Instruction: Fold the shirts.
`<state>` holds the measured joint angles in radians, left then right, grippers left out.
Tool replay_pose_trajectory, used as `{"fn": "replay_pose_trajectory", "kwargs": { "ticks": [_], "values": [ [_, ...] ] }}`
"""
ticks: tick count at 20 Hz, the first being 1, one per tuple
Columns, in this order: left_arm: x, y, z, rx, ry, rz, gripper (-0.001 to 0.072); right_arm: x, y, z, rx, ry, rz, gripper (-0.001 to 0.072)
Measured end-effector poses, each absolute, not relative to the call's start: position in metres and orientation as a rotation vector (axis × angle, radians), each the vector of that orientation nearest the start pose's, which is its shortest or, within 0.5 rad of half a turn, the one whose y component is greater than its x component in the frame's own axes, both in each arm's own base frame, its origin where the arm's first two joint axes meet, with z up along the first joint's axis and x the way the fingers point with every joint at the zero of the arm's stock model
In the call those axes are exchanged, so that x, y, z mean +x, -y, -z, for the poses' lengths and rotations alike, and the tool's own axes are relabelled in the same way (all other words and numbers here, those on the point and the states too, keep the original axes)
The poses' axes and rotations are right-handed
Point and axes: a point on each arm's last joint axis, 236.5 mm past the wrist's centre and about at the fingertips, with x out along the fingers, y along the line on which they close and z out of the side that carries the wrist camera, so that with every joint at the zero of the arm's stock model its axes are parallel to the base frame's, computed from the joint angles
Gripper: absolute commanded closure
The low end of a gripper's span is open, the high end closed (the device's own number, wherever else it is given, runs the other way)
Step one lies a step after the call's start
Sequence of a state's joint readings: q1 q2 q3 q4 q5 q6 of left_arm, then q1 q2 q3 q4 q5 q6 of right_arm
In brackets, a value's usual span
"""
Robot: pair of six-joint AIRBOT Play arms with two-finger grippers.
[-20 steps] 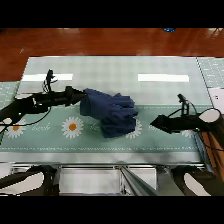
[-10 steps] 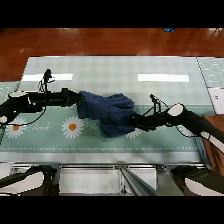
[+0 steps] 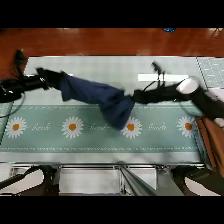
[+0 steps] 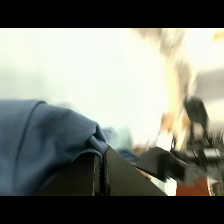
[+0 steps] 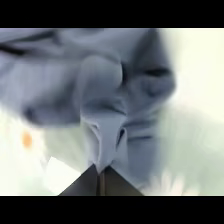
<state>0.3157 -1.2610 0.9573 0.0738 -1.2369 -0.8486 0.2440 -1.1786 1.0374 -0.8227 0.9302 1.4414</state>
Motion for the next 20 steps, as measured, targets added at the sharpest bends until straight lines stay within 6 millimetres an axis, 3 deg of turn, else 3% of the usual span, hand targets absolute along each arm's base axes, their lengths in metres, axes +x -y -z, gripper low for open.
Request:
{"fn": "replay_pose_trajectory", "kwargs": {
  "ticks": [2, 4, 6, 9, 12, 14, 17, 20],
  "values": [
    [0.426, 0.076, -0.215, -0.922, -0.485, 0.775, 0.0687, 0.387, -0.200, -0.157, 0.414, -0.887, -0.578, 0.0690],
    [0.420, 0.062, -0.289, -0.849, -0.329, 0.796, 0.0687, 0.388, -0.178, -0.250, 0.318, -0.710, -0.575, 0.0690],
    [0.399, 0.055, -0.357, -0.735, -0.203, 0.802, 0.0687, 0.370, -0.159, -0.323, 0.219, -0.569, -0.555, 0.0690],
    [0.360, 0.050, -0.422, -0.540, -0.106, 0.721, 0.0687, 0.326, -0.130, -0.398, 0.113, -0.405, -0.488, 0.0690],
    [0.316, 0.056, -0.461, -0.383, -0.040, 0.605, 0.0687, 0.274, -0.099, -0.440, 0.051, -0.294, -0.393, 0.0690],
    [0.289, 0.067, -0.468, -0.281, -0.040, 0.533, 0.0688, 0.240, -0.081, -0.454, 0.028, -0.248, -0.337, 0.0689],
    [0.259, 0.072, -0.454, -0.144, -0.103, 0.395, 0.0687, 0.200, -0.056, -0.456, 0.013, -0.241, -0.250, 0.0689],
    [0.229, 0.072, -0.432, -0.045, -0.185, 0.316, 0.0687, 0.176, -0.042, -0.434, 0.020, -0.319, -0.199, 0.0689]
  ]
}}
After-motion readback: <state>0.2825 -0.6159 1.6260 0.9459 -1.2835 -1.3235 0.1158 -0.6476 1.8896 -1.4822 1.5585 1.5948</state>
